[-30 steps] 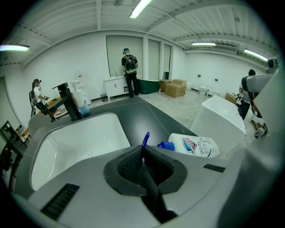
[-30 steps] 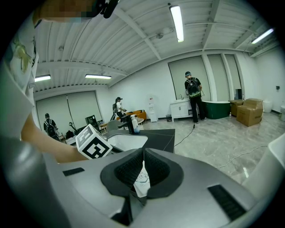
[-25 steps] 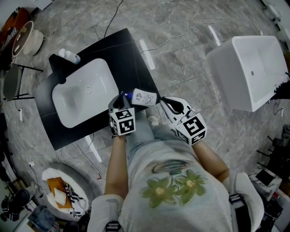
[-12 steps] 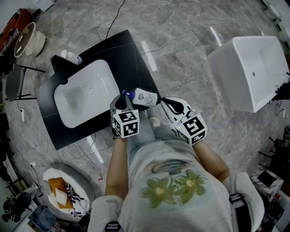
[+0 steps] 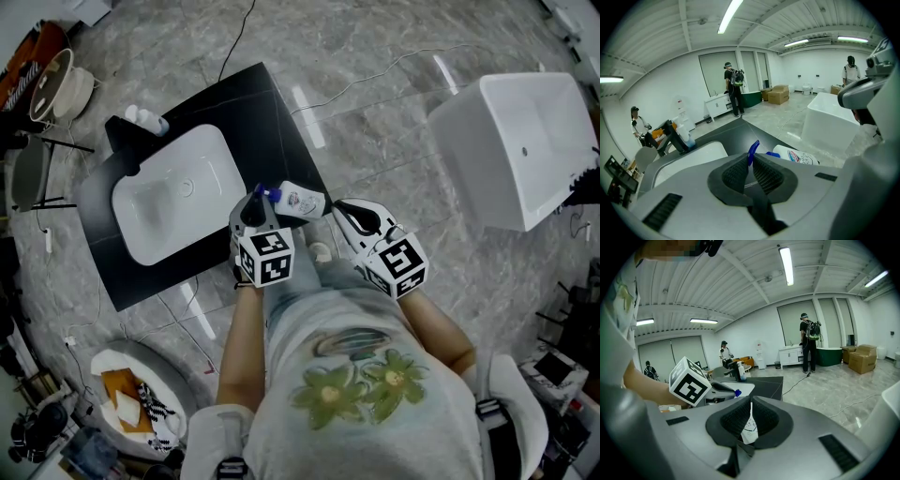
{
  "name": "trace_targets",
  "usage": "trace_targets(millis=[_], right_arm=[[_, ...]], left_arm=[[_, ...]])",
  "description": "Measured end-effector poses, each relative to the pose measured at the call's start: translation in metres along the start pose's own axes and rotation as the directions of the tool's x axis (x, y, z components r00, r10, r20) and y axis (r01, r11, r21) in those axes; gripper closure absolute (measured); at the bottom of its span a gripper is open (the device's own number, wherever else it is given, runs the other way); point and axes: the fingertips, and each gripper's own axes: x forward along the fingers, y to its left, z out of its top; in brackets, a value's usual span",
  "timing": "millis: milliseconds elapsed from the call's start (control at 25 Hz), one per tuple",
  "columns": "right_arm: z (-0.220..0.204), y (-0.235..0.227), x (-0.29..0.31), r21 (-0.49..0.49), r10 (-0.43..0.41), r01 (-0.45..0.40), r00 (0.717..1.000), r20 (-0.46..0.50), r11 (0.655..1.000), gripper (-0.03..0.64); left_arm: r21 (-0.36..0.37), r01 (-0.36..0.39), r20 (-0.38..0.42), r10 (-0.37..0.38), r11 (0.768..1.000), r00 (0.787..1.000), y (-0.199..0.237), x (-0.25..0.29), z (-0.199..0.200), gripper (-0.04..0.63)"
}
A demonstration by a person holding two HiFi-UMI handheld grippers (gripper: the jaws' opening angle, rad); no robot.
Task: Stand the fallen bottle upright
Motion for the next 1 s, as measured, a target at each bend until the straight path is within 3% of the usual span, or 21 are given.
trace_targets(millis=[680,1000], right_arm=[[-0.001,-0.003,-0.007,0.01,-0.015,0.015,1.0,0.01,1.0,0.572],[-0.002,-0.001,-0.015,0.017,-0.025,0.024,1.0,0.017,1.0,0.572]], left_arm=[[0.05,0.01,0.039,-0.011,0.999,0.999,-0.012,-0.011,0.019,0.554],[0.13,-0.012,0.064,0.004,0.991,0.998,-0.017,-0.021,0.028,0.552]])
